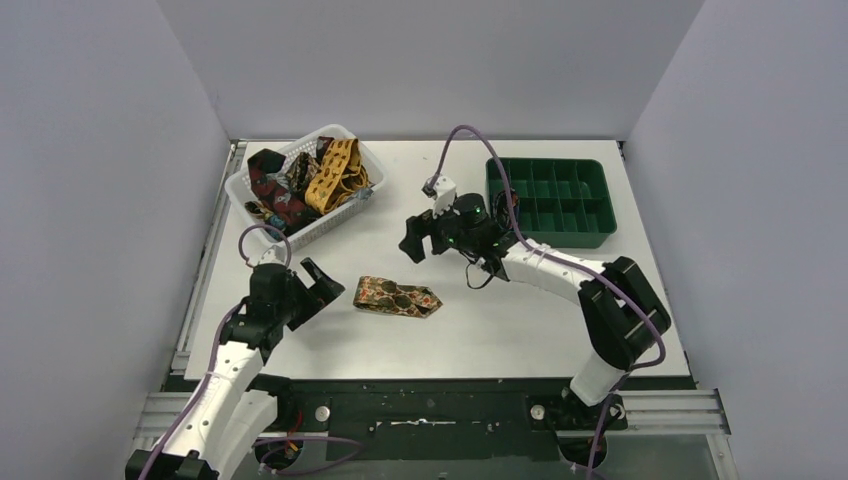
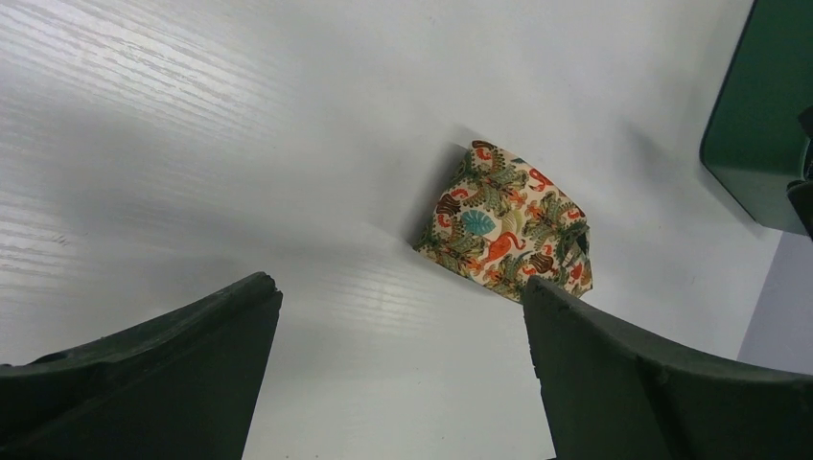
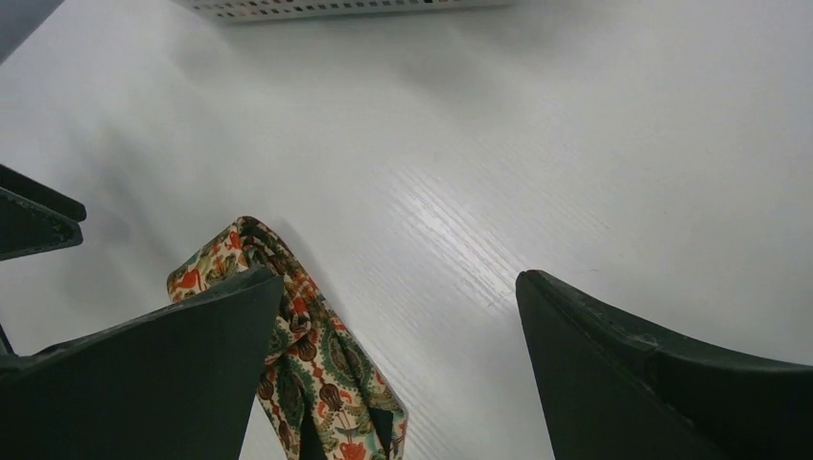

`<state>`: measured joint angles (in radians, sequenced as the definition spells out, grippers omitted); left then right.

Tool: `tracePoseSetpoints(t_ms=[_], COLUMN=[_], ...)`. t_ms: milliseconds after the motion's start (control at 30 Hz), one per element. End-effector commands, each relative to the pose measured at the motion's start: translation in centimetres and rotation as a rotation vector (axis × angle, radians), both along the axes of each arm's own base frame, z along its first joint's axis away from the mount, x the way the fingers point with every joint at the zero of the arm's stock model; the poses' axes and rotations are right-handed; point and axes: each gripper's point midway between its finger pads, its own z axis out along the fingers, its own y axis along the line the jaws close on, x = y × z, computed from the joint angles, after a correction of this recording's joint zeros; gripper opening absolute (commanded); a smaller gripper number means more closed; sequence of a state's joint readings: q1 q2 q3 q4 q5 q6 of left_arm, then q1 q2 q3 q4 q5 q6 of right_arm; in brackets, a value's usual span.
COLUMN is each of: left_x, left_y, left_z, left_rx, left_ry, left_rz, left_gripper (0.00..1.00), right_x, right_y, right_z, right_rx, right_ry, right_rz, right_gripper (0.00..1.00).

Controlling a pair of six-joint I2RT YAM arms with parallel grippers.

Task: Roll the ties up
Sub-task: Roll the tie at the center of the board.

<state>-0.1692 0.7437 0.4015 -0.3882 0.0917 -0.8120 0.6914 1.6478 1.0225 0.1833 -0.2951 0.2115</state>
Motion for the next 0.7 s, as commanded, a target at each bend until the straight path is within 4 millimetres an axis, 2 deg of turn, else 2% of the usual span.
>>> tracePoseSetpoints(t_ms=[0, 133, 300, 367, 500, 667], left_x=[0.9, 0.9, 1.0, 1.0, 1.0, 1.0], left_y=[-0.5, -0.2, 0.0, 0.0, -0.1, -0.2], left_z=[1.0, 0.8, 0.9, 0.9, 1.1, 1.1], left_rx=[-0.048, -0.058, -0.074, -0.076, -0.087, -0.091], left_ry=[-0.049, -0.046, -0.051, -0.049, -0.061, -0.066], left_rz=[-0.010, 0.004, 0.015, 0.014, 0.004, 0.003], left_gripper=[0.97, 0.97, 0.97, 0.97, 0.97, 0.97], right_x=[-3.7, -7.6, -9.5, -9.7, -8.8, -8.1], right_y=[5.1, 8.1, 9.6, 9.9, 10.1, 10.8], right_z=[1.1, -0.5, -1.7, -2.6, -4.4, -5.7], right_rx=[0.030, -0.072, -0.117, -0.150, -0.209, -0.244], right_ry=[-0.131, -0.278, -0.358, -0.368, -0.377, -0.358], right_rz=[0.319, 0.533, 0.631, 0.655, 0.639, 0.656], right_gripper=[1.00, 1.00, 1.00, 1.00, 1.00, 1.00])
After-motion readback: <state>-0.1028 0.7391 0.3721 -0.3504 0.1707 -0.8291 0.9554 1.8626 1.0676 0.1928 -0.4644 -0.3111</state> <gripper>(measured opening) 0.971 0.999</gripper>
